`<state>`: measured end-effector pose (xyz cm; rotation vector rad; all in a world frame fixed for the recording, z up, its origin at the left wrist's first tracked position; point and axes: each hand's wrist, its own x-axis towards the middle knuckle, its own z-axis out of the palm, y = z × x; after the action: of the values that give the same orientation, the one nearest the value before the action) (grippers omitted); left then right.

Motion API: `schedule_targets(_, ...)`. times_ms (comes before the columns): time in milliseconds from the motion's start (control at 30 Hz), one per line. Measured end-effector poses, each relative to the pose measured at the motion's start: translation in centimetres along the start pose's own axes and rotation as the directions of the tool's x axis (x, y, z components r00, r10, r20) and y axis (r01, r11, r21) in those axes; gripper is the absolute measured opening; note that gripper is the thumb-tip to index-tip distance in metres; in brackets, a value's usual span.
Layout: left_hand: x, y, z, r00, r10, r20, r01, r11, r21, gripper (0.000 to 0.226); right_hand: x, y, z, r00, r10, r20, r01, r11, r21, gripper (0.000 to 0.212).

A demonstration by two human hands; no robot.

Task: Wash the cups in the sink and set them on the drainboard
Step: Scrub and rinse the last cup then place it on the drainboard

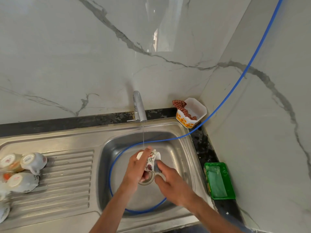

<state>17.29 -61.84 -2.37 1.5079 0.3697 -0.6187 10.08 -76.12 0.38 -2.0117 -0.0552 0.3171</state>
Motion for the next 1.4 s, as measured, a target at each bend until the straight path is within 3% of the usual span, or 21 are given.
schedule_targets(33, 0.2, 0.6, -0.4, 0.987, -0.161, 0.027, 0.16, 0.987, 0.011, 0.051, 0.1, 0.9, -0.5, 0.986, -0.123, 0.112, 0.158, 0.905, -0.396, 0.039)
schedule_targets(67, 0.6, 0.9, -0.8, 0.956, -0.288, 0.059, 0.285, 0.957, 0.042, 0.052, 0.3, 1.8, -1.2, 0.957, -0.169, 0.236, 0.283, 0.724, -0.63, 0.055)
schedule_targets(100, 0.6, 1.3, -1.0, 0.928, -0.364, 0.083, 0.359, 0.931, 0.07, 0.053, 0.7, 2.8, -2.0, 0.936, -0.172, 0.307, 0.348, 0.594, -0.725, 0.074)
schedule_targets(133, 0.8, 1.5, -1.1, 0.914, -0.396, 0.091, 0.39, 0.917, 0.081, 0.055, 1.0, 3.4, -2.6, 0.925, -0.2, 0.324, 0.379, 0.561, -0.736, 0.086)
schedule_targets(200, 1.4, 1.5, -1.2, 0.915, -0.401, 0.04, 0.398, 0.915, 0.063, 0.061, 1.1, 3.8, -2.5, 0.945, -0.251, 0.208, 0.326, 0.718, -0.615, 0.076)
schedule_targets(267, 2.1, 0.8, -1.5, 0.946, -0.306, -0.111, 0.318, 0.941, 0.115, 0.077, -0.1, 3.1, -1.5, 0.975, -0.126, -0.183, 0.082, 0.97, -0.23, 0.051)
schedule_targets(333, 2.6, -0.1, -1.5, 0.959, -0.175, -0.222, 0.235, 0.93, 0.282, 0.096, -1.0, 1.5, -0.7, 0.876, -0.003, -0.483, -0.024, 0.998, -0.05, 0.04)
schedule_targets(400, 2.3, -0.8, -1.1, 0.972, -0.047, -0.232, 0.141, 0.902, 0.407, 0.114, -0.6, 0.5, 0.0, 0.827, -0.044, -0.561, -0.02, 0.994, -0.107, 0.04)
schedule_targets(533, 1.6, -0.8, 0.5, 0.978, 0.137, -0.155, -0.057, 0.898, 0.435, 0.097, 2.0, 1.3, 3.2, 0.891, -0.304, -0.337, 0.185, 0.921, -0.343, 0.046)
schedule_targets(667, 1.8, -0.1, 0.5, 0.972, 0.154, -0.179, -0.069, 0.909, 0.411, 0.088, 1.1, 4.6, 4.7, 0.912, -0.375, -0.165, 0.184, 0.735, -0.653, 0.06)
schedule_targets(767, 1.4, -0.3, 0.8, 0.963, 0.203, -0.179, -0.105, 0.89, 0.443, 0.076, 2.3, 3.9, 3.0, 0.94, -0.321, -0.12, 0.193, 0.784, -0.59, 0.066)
schedule_targets(867, 1.0, 0.1, 1.5, 0.924, 0.365, -0.112, -0.245, 0.792, 0.559, 0.072, 5.5, 2.6, 0.5, 0.983, -0.171, -0.07, 0.106, 0.831, -0.546, 0.07)
schedule_targets(967, 0.9, 0.9, 1.0, 0.829, 0.558, 0.034, -0.387, 0.528, 0.756, 0.055, 7.6, 1.0, -1.7, 0.999, -0.043, 0.028, 0.051, 0.914, -0.402, 0.063)
schedule_targets(1033, 1.2, 1.4, 0.3, 0.8, 0.578, 0.162, -0.416, 0.34, 0.844, 0.04, 8.2, 0.8, -2.9, 0.993, 0.01, 0.116, 0.022, 0.963, -0.268, 0.061)
schedule_targets(1100, 1.3, 2.2, -0.1, 0.788, 0.586, 0.19, -0.473, 0.378, 0.795, 0.049, 8.6, 1.3, -3.6, 0.993, 0.037, 0.11, -0.019, 0.986, -0.163, 0.05)
schedule_targets(1167, 1.6, 2.7, -0.2, 0.791, 0.609, 0.064, -0.478, 0.549, 0.686, 0.063, 8.8, 2.0, -3.1, 0.996, 0.086, 0.023, -0.084, 0.993, -0.081, 0.047)
schedule_targets(1233, 1.8, 2.4, -0.1, 0.895, 0.43, -0.117, -0.299, 0.774, 0.558, 0.059, 8.5, 2.6, -1.6, 0.975, 0.189, -0.114, -0.172, 0.974, 0.147, 0.056)
schedule_targets(1267, 1.6, 2.3, 0.0, 0.971, 0.178, -0.161, -0.108, 0.922, 0.373, 0.061, 8.3, 2.8, -0.9, 0.957, 0.237, -0.166, -0.187, 0.944, 0.271, 0.061)
schedule_targets(1300, 1.4, 2.1, -0.1, 0.988, -0.101, -0.114, 0.114, 0.987, 0.111, 0.066, 8.2, 2.8, -0.5, 0.943, 0.266, -0.199, -0.182, 0.915, 0.361, 0.063)
schedule_targets(1333, 0.9, 1.6, -0.2, 0.959, -0.284, -0.014, 0.282, 0.955, -0.092, 0.067, 7.9, 2.9, -0.2, 0.939, 0.284, -0.197, -0.185, 0.895, 0.406, 0.063)
schedule_targets(1400, 0.2, 0.5, -0.4, 0.925, -0.365, 0.109, 0.38, 0.869, -0.318, 0.059, 7.3, 3.2, 0.0, 0.949, 0.297, -0.107, -0.218, 0.862, 0.457, 0.059)
